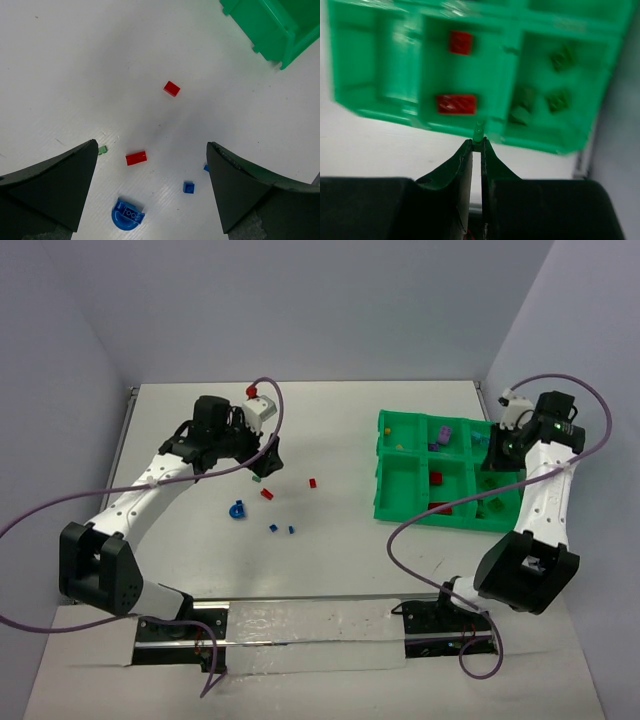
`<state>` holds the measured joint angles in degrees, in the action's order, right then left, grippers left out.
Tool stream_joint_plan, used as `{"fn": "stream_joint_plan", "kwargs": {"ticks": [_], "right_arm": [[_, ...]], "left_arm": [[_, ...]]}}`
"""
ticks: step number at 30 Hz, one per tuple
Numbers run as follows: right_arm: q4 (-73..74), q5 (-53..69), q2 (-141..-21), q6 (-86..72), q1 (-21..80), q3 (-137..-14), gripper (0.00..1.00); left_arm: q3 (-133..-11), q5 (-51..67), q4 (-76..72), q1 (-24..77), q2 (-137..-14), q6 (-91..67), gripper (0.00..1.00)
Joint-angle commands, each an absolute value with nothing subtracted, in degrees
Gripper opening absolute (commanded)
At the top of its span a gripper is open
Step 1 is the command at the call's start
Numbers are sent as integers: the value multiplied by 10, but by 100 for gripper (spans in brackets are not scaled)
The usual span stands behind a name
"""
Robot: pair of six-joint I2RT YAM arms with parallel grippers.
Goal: Sort the legos into containers by color
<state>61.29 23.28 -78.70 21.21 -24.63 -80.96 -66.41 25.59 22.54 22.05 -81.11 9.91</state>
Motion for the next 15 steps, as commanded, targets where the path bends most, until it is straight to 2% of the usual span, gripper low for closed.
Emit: {"fn": "stream_joint_plan", "kwargs": {"ticks": [1,10,15], "right_arm": [[620,97,-791,266,-290,-784,0],[531,66,-843,253,-303,-739,0],[492,70,-884,236,-303,-737,0]], "left_arm": [[-720,225,213,217,-834,51,99],[-752,199,240,216,-856,46,99],[-732,180,226,211,-842,53,99]]}}
